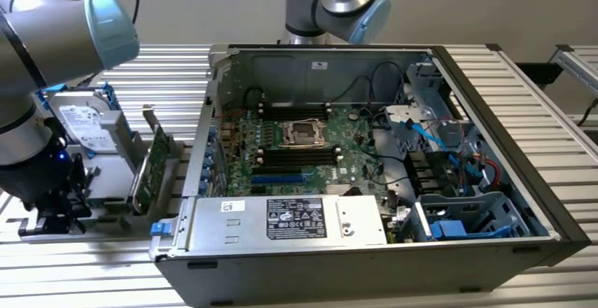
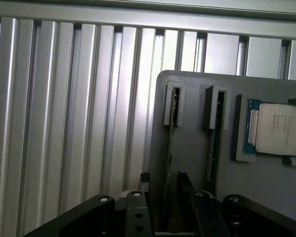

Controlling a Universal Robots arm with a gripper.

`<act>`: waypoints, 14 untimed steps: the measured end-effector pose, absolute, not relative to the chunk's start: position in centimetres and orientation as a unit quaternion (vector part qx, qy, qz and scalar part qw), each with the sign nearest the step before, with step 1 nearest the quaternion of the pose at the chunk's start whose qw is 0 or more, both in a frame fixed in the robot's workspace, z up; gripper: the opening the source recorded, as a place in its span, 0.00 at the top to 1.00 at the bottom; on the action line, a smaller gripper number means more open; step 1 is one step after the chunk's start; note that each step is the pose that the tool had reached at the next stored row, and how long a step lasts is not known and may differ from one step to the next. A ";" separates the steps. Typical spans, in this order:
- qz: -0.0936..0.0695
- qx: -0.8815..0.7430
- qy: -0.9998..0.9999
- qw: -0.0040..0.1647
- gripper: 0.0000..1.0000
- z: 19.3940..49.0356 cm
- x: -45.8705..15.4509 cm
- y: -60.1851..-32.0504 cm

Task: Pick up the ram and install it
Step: 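Pick up the ram and move it above insertion slot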

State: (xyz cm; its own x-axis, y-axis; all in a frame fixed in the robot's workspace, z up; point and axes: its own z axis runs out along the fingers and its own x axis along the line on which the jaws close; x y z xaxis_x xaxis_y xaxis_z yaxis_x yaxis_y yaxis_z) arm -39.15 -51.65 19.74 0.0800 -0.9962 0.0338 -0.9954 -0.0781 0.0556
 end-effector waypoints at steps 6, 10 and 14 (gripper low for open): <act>-0.006 0.734 -0.678 0.032 0.64 19.6 -39.1 -51.6; -0.006 0.734 -0.678 0.032 0.64 19.5 -39.0 -51.6; -0.006 0.734 -0.678 0.032 0.64 19.4 -39.0 -51.5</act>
